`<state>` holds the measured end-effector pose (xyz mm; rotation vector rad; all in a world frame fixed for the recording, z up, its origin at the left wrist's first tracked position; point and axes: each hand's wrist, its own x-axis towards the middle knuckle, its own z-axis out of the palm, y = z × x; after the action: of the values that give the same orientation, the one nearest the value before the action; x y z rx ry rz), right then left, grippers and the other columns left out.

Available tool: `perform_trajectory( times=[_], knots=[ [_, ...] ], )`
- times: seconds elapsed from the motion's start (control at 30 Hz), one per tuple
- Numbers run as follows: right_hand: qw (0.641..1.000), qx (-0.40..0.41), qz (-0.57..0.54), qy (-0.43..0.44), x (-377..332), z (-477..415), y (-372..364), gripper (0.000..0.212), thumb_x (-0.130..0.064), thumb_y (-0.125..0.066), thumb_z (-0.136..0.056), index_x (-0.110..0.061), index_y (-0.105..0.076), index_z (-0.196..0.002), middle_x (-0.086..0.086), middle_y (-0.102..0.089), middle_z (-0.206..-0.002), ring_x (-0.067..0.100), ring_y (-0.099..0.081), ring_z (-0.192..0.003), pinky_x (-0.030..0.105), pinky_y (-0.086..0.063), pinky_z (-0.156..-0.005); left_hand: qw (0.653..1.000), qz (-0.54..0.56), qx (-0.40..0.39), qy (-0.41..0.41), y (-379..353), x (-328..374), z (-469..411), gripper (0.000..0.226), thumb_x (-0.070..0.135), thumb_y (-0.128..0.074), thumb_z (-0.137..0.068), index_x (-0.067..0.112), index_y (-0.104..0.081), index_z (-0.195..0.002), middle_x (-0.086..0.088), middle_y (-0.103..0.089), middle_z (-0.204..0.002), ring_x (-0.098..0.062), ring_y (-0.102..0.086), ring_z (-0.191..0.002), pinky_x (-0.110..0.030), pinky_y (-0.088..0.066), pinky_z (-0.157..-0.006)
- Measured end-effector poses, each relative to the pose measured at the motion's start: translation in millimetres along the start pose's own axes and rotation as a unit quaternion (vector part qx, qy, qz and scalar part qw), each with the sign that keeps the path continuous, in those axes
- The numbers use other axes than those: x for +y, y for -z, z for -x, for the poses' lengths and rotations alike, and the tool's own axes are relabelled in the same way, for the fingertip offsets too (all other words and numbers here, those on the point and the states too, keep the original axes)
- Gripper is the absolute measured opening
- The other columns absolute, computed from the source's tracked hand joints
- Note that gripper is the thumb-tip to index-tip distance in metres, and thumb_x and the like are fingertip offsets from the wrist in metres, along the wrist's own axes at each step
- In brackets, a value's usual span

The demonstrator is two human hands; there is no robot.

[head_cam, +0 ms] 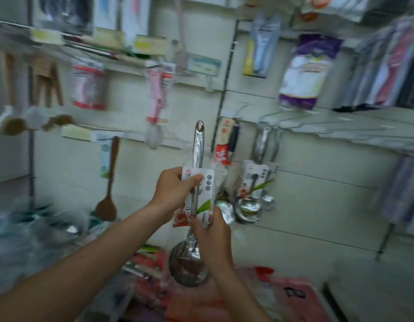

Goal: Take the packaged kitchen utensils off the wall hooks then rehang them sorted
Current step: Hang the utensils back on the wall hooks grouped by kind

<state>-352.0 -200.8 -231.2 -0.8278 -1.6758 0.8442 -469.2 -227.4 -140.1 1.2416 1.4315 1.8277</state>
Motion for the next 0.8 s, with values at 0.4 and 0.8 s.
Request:
perform_trajectory(
  times=[0.4,0.8],
  knots=[
    [0.989,0.131,0.06,-0.04,59.4,-32.5,176.1,0.015,-0.022,-0.074,-0.09,-0.02,-0.061,-0.096,-0.004,-0.07,-0.076,0.005,-0.066,-0.062,0.021,-0.049,-0.053,0.991,0.01,-0.132,-0.01,-206.3,-7.4,-18.8,0.013,0.019,-0.069,-0.09,0.007,-0.073,-0.093,-0.009,-0.075,-0.08,-0.023,-0.074,-0.074,-0.035,-0.059,-0.067],
    [0.987,0.153,0.052,0.015,57.5,-97.9,213.7,0.014,-0.021,-0.073,-0.091,-0.022,-0.059,-0.094,-0.01,-0.064,-0.071,-0.004,-0.059,-0.057,0.014,-0.043,-0.05,0.991,0.011,-0.117,-0.064,-257.5,18.9,-67.2,0.008,0.018,-0.07,-0.09,0.014,-0.074,-0.085,-0.005,-0.075,-0.075,-0.015,-0.072,-0.067,-0.028,-0.057,-0.064]
  ],
)
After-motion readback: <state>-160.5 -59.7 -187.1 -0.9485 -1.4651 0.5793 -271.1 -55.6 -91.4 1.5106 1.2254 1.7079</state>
